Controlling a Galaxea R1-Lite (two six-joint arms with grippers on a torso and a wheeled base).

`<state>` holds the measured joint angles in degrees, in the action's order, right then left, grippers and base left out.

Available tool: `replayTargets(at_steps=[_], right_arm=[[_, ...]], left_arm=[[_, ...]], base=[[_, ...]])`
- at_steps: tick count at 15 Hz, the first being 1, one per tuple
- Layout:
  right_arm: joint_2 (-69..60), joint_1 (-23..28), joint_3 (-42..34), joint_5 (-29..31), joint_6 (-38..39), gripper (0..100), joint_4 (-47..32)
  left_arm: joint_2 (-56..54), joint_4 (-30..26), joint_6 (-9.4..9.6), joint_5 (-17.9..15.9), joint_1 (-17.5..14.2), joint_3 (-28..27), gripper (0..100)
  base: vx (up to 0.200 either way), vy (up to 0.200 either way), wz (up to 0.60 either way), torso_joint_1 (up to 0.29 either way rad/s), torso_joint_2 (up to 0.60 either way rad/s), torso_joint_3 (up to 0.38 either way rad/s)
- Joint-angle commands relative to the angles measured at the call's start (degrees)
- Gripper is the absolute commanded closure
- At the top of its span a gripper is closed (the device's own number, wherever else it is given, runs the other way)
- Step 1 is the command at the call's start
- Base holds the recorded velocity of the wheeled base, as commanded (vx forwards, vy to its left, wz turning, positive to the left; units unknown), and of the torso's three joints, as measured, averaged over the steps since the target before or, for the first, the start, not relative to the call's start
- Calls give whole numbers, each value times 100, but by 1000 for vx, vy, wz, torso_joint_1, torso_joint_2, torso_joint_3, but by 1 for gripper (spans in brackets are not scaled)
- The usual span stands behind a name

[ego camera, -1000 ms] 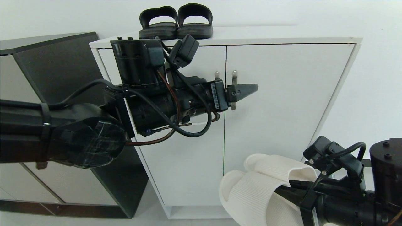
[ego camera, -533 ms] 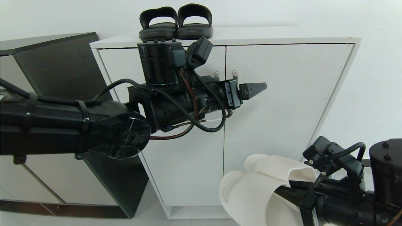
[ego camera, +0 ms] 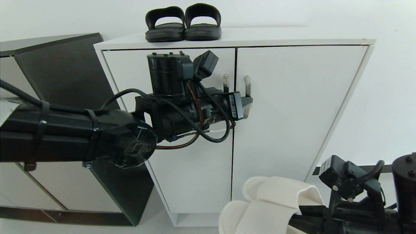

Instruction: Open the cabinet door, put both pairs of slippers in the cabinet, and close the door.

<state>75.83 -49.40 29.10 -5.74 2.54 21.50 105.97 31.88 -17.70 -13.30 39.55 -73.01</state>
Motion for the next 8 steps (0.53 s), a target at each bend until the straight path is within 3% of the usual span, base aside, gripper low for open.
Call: replayTargets(at_steps=[1, 5, 8], right_arm=[[-209, 0, -141, -76, -113, 100, -15], [-217, 0, -185, -103, -174, 100, -15], [-217, 0, -194, -94, -192, 100, -6]], left_arm=[[-472, 38, -14, -6, 106, 437, 100], [-1211, 55, -5, 3, 440, 1157, 100], [-1606, 90, 3, 64, 414, 1386, 100]], base=[[0, 0, 0, 0, 0, 0], [0, 0, 0, 0, 0, 0], [0, 0, 0, 0, 0, 0]])
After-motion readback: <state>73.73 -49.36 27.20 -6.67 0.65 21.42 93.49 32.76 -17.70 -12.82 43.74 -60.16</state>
